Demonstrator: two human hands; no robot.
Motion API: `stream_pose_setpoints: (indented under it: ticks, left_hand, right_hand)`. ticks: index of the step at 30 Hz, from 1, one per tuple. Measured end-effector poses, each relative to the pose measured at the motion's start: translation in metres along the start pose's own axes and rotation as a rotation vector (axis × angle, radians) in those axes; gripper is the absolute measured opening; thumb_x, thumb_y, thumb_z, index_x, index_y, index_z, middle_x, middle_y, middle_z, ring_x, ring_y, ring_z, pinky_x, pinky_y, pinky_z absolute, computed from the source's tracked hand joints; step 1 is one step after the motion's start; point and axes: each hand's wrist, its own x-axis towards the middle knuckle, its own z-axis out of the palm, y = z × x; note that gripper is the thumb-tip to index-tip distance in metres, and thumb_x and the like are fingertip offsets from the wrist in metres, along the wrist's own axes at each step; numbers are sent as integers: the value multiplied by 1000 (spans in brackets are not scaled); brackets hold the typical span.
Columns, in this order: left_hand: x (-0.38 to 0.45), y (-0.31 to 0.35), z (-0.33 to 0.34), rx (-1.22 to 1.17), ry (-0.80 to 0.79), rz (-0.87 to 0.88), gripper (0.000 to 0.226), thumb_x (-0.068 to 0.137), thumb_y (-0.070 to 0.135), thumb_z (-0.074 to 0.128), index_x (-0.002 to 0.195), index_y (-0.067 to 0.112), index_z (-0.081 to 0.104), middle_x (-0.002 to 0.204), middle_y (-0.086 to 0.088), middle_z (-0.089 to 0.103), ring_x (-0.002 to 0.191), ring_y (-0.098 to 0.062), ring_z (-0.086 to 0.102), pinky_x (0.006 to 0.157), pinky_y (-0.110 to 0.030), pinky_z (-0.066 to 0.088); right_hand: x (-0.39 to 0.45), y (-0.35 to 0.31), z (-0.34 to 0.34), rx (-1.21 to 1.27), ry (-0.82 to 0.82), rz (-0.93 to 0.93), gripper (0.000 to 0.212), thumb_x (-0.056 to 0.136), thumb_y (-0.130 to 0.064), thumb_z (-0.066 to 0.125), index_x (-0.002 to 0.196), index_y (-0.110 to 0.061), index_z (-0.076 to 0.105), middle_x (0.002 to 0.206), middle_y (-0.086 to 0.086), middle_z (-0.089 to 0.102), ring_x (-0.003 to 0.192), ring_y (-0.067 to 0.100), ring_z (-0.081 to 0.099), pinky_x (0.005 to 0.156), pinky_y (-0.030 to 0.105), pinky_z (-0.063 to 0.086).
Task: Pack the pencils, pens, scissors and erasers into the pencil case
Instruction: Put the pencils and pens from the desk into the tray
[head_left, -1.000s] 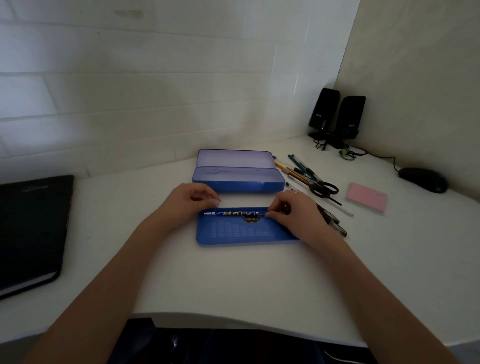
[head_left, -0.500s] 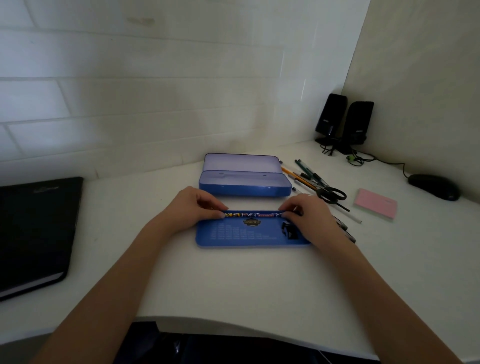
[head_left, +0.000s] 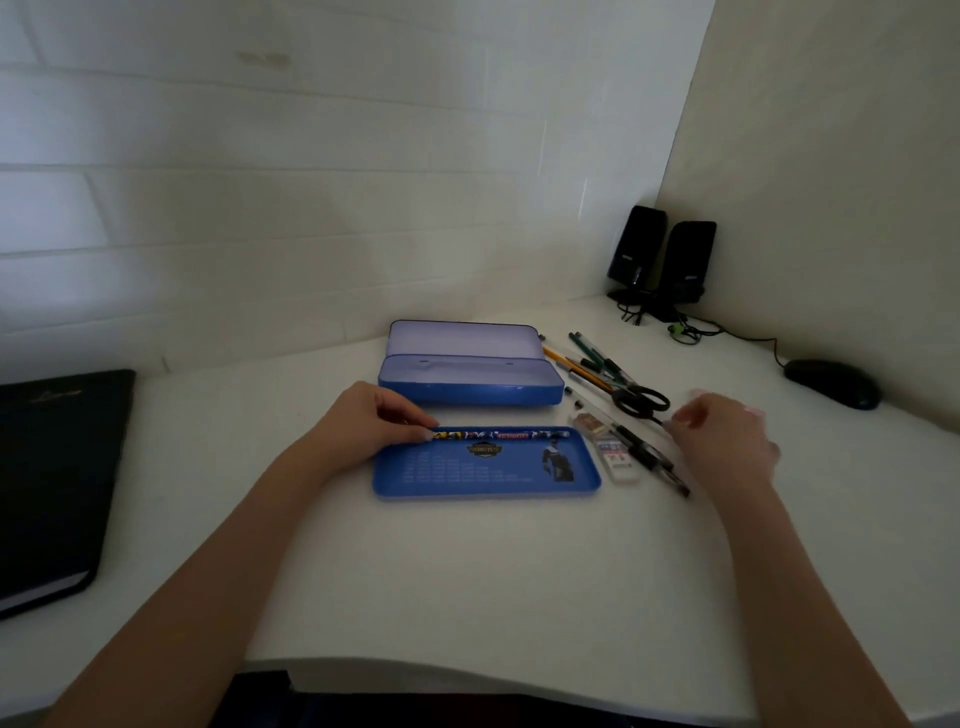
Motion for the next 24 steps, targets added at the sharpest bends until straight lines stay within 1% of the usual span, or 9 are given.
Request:
stream_pose_setpoints:
  ticks: [2, 3, 5, 7, 10, 13, 16, 21, 24]
  left_hand:
    - [2, 1, 0, -1, -13, -3, 15, 72, 13, 79, 87, 16, 78, 83, 0, 75, 69, 9, 61, 61, 0, 40]
    - [3, 1, 0, -3, -17, -4, 16, 72, 13, 79, 87, 14, 77, 83, 0, 75, 69, 9, 61, 61, 0, 40]
    - [3, 1, 0, -3, -22, 1, 16, 72, 13, 78, 88, 14, 77, 83, 1, 74, 69, 9, 61, 61, 1, 40]
    - [3, 1, 0, 0, -25, 6, 15, 72, 13, 78, 87, 15, 77, 82, 3, 74, 69, 9, 61, 62, 0, 40]
    - [3, 1, 0, 3, -27, 1, 15, 72, 14, 79, 86, 16, 78, 81, 4, 75, 69, 10, 61, 61, 1, 40]
    - [3, 1, 0, 1, -20, 4, 13, 72, 14, 79, 84, 19, 78, 76, 8, 75, 70, 9, 62, 61, 1, 40]
    - [2, 1, 1, 12, -17, 7, 12, 71, 15, 79, 81, 22, 77, 71, 14, 73, 70, 10, 62, 60, 1, 39]
    - [1, 3, 1, 31, -12, 18, 12, 71, 15, 79, 81, 22, 77, 67, 17, 72, 68, 11, 61, 59, 0, 39]
    - [0, 2, 1, 37, -8, 19, 13, 71, 16, 79, 82, 24, 78, 72, 13, 73, 68, 11, 60, 60, 0, 39]
  right_hand:
    - [4, 4, 7, -68, -110, 45, 21, 83, -39, 66, 95, -22, 65, 99, 8, 66, 100, 28, 58, 89, 39, 41]
    - [7, 5, 10, -62, -135, 44, 25, 82, -40, 67, 95, -20, 64, 97, 10, 66, 96, 30, 60, 87, 39, 45]
    - [8, 3, 14, -44, -166, 27, 25, 82, -37, 67, 89, -14, 66, 90, 13, 67, 88, 32, 62, 82, 42, 52]
    - [8, 2, 16, -63, -194, 4, 25, 85, -33, 65, 85, -8, 68, 84, 16, 68, 83, 34, 63, 79, 43, 54]
    - [6, 0, 14, -142, -167, -45, 25, 90, -30, 58, 86, -6, 65, 80, 13, 64, 83, 33, 63, 76, 40, 53]
    - [2, -5, 13, -217, -93, -143, 15, 91, -21, 54, 97, -12, 64, 92, 12, 66, 88, 30, 61, 76, 38, 52]
    - [-2, -11, 10, -274, -66, -210, 19, 88, -14, 54, 103, -17, 65, 98, 10, 67, 87, 28, 63, 75, 35, 52]
    - [-1, -9, 10, -139, -87, -199, 32, 82, -10, 60, 113, -16, 63, 103, 12, 67, 91, 29, 63, 78, 38, 53]
    - [-2, -8, 9, -119, -113, -216, 30, 82, -8, 60, 112, -13, 62, 102, 13, 66, 90, 29, 62, 78, 40, 53]
